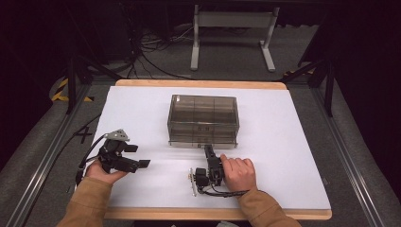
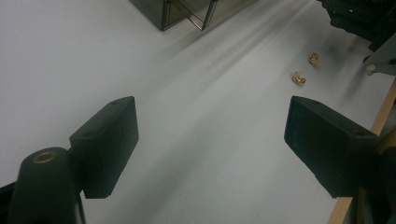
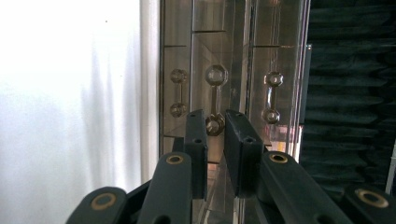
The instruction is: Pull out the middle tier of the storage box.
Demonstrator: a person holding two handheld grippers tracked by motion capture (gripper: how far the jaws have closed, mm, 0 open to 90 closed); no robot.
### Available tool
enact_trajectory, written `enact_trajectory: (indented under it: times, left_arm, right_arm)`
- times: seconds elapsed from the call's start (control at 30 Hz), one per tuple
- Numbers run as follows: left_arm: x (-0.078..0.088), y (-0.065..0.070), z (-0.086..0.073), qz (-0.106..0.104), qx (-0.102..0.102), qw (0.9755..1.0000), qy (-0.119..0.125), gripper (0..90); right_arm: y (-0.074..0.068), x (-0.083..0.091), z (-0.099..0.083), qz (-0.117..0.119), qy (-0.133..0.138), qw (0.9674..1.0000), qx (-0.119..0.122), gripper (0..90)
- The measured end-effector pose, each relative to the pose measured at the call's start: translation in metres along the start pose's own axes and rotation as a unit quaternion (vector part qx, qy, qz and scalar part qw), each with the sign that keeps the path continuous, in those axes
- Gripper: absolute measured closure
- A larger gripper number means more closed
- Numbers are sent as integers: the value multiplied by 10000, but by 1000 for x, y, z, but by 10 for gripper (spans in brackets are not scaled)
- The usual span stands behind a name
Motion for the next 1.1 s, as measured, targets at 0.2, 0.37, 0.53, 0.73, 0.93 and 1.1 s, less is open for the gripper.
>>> enact_trajectory:
  times: [0.2, 0.37, 0.53, 0.73, 0.93, 1.1]
  left_arm:
    - [0, 0, 0, -5, 5, 10000, -8, 181]
    - [-1, -1, 0, -1, 24, 10000, 0, 180]
    - [-2, -1, 2, -3, 11, 10000, 0, 178]
    - [-6, -2, 6, -67, 7, 10000, -3, 179]
    - [-9, -2, 11, -89, -12, 10000, -11, 181]
    - [-11, -1, 14, -119, -21, 9999, -13, 190]
  right_arm:
    - [1, 0, 0, 14, 37, 10000, -45, 732]
    - [3, 5, -4, 151, 231, 9995, -176, 691]
    - [5, 10, -8, 288, 360, 9986, -259, 699]
    - [9, 18, -16, 614, 533, 9952, -546, 708]
    - [15, 26, -25, 949, 733, 9888, -887, 705]
    - [19, 30, -33, 1193, 804, 9821, -1217, 707]
Point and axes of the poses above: each handheld gripper's, and its own axes: x roughly backward along the jaws, z roughly out of its top, y roughly to its right, the point moved 1 cm from there along -x, roughly forward along the jaws, and after that the axes turned 4 degrees about y, right-handed, at the moved point
